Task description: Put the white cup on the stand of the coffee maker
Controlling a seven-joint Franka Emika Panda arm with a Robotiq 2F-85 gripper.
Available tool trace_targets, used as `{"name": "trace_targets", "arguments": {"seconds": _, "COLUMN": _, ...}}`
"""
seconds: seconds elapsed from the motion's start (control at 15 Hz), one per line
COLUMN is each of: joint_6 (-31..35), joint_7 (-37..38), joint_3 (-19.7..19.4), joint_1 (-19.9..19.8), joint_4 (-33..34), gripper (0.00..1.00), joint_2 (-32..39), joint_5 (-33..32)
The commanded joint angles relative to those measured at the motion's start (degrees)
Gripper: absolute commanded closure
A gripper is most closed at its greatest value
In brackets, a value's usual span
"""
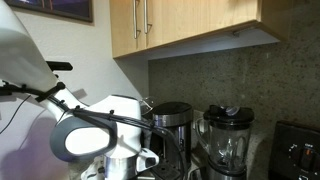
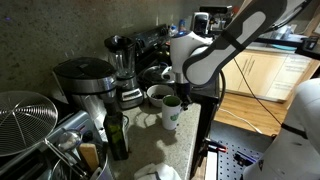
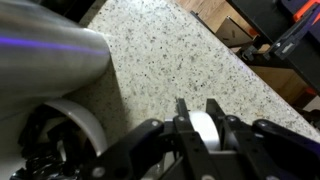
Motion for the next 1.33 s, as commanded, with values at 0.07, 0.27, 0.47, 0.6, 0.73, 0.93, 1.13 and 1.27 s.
{"name": "trace_targets", "arguments": {"seconds": 0.07, "joint_6": 4.33, "joint_7": -2.21, "joint_3": -0.26, "joint_1": -1.6, "joint_4": -4.22, "gripper": 0.9, "joint_2": -3.82, "joint_5": 1.56}}
{"name": "trace_targets", "arguments": {"seconds": 0.27, "joint_6": 6.59, "joint_7": -1.89, "joint_3": -0.24, "joint_1": -1.79, "joint_4": -5.45, "gripper": 0.89, "joint_2": -4.07, "joint_5": 1.36}}
{"name": "trace_targets", "arguments": {"seconds": 0.47, "joint_6": 8.19, "joint_7": -2.45, "joint_3": -0.31, "joint_1": -0.67, "joint_4": -3.9, "gripper": 0.89, "joint_2": -2.72, "joint_5": 4.08}}
{"name": "trace_targets", "arguments": {"seconds": 0.6, "joint_6": 9.07, "joint_7": -2.46, "joint_3": 0.03, "joint_1": 0.16, "joint_4": -3.96, "gripper": 0.89, "joint_2": -2.83, "joint_5": 6.45}}
{"name": "trace_targets", "arguments": {"seconds": 0.73, "joint_6": 9.55, "joint_7": -2.61, "joint_3": 0.8, "joint_1": 0.87, "joint_4": -3.95, "gripper": 0.89, "joint_2": -2.7, "joint_5": 7.97}}
{"name": "trace_targets", "arguments": {"seconds": 0.93, "joint_6": 9.35, "joint_7": -2.45, "joint_3": 2.14, "joint_1": 2.65, "joint_4": -2.81, "gripper": 0.9, "joint_2": -1.6, "joint_5": 9.87}}
{"name": "trace_targets", "arguments": {"seconds": 1.13, "joint_6": 8.96, "joint_7": -1.17, "joint_3": 4.12, "joint_1": 3.89, "joint_4": -0.31, "gripper": 0.89, "joint_2": 0.46, "joint_5": 10.01}}
{"name": "trace_targets", "arguments": {"seconds": 1.27, "joint_6": 8.83, "joint_7": -0.4, "joint_3": 5.36, "joint_1": 4.13, "joint_4": 1.64, "gripper": 0.89, "joint_2": 1.9, "joint_5": 9.21}}
